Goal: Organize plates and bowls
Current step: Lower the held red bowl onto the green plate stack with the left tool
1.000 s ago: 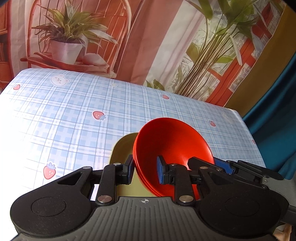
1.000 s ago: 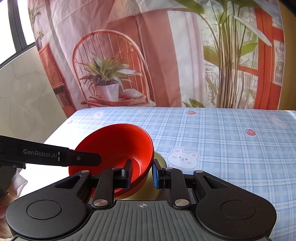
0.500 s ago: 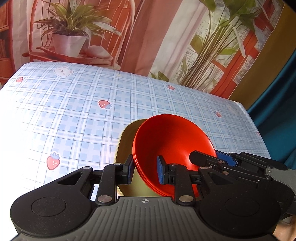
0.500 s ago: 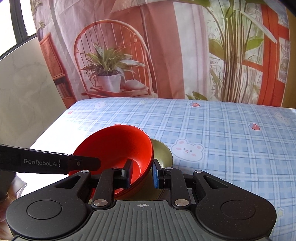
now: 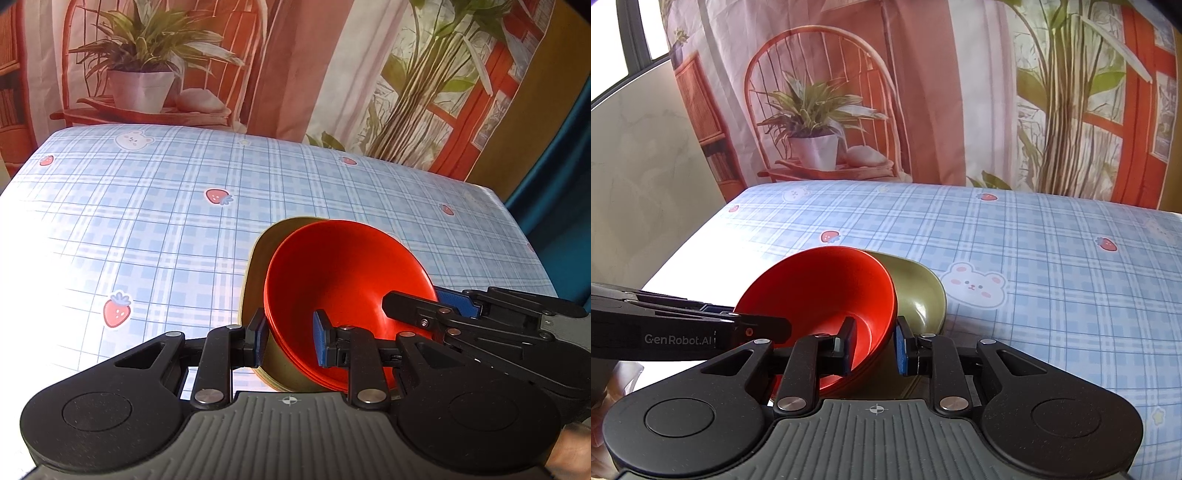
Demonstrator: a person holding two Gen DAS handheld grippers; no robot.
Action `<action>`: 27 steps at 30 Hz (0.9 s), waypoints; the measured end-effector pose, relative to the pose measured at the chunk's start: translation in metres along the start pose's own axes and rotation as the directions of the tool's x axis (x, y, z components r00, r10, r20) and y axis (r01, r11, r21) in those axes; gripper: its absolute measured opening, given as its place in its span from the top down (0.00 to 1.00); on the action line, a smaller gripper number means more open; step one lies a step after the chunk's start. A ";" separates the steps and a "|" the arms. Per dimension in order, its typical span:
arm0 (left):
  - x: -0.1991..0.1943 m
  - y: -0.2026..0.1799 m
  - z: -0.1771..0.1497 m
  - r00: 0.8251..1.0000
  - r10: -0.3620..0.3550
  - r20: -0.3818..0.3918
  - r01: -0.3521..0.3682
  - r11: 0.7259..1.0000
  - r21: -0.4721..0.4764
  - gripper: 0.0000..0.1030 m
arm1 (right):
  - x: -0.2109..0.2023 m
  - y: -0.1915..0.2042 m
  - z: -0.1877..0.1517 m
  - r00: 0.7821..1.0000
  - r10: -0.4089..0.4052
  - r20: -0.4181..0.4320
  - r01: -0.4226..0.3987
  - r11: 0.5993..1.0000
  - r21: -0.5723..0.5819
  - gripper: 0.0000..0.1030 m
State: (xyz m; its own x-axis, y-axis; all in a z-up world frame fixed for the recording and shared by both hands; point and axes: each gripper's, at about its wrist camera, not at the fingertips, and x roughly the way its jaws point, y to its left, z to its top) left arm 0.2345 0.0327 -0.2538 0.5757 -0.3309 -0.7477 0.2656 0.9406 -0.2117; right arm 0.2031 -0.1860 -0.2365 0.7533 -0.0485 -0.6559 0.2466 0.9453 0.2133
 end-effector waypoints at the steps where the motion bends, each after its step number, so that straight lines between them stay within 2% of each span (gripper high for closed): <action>1: 0.000 -0.001 0.000 1.000 0.003 0.001 -0.003 1.000 0.004 0.75 | 0.000 0.000 0.000 1.000 -0.001 0.000 0.001 1.000 -0.002 0.80; 16: -0.010 -0.006 0.003 0.997 0.071 0.029 -0.072 0.997 0.029 0.71 | -0.013 0.001 -0.003 1.000 -0.018 0.014 0.018 1.000 -0.004 0.78; 20: -0.023 -0.011 0.004 0.995 0.081 0.053 -0.083 0.996 0.037 0.62 | -0.027 -0.002 -0.001 0.999 -0.027 0.035 0.027 1.000 0.006 0.73; 24: -0.042 -0.018 0.005 0.992 0.097 0.085 -0.103 0.993 0.061 0.58 | -0.045 -0.006 0.000 0.997 -0.040 0.064 0.039 0.999 0.023 0.67; 26: -0.054 -0.024 0.004 0.990 0.095 0.108 -0.103 0.992 0.073 0.46 | -0.055 -0.007 0.000 0.996 -0.048 0.078 0.046 0.999 0.028 0.58; 27: -0.060 -0.026 0.004 0.989 0.092 0.119 -0.102 0.992 0.080 0.43 | -0.061 -0.009 0.000 0.995 -0.054 0.087 0.052 0.998 0.029 0.57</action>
State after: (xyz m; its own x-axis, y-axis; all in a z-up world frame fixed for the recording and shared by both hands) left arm 0.1959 0.0279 -0.2006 0.6855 -0.2499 -0.6839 0.2665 0.9602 -0.0838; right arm 0.1549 -0.1911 -0.1986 0.7889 -0.1276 -0.6011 0.3030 0.9318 0.1998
